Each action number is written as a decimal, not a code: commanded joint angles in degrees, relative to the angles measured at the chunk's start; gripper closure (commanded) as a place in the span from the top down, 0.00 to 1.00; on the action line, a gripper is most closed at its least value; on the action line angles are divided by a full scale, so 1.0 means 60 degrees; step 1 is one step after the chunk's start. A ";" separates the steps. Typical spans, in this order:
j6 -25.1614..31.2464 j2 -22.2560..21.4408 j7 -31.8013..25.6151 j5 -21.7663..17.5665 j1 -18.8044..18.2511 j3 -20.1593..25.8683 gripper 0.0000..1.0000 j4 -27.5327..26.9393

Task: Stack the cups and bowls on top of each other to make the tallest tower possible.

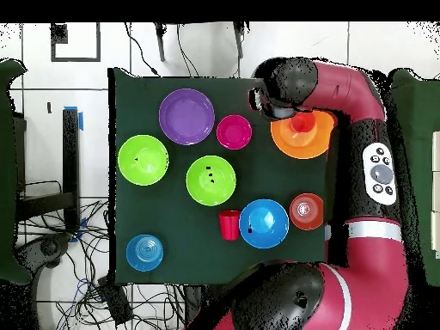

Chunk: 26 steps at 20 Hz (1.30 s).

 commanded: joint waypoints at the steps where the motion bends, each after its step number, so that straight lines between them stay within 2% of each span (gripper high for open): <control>1: 0.0324 0.0387 0.0932 0.0359 0.0266 -0.0048 1.00 -0.0276; 7: 0.0060 0.0557 0.0906 0.0239 0.0389 -0.0269 1.00 -0.0421; 15: 0.0185 0.0539 0.1051 0.0567 0.0245 -0.0275 1.00 -0.0337; 17: 0.0191 0.0526 0.1018 0.0488 0.0300 -0.0385 1.00 -0.0360; 20: 0.0081 0.0591 0.1070 0.0011 0.0591 -0.0759 1.00 -0.0652; 26: 0.0085 0.0706 0.1117 -0.0169 0.0890 -0.1170 1.00 -0.0948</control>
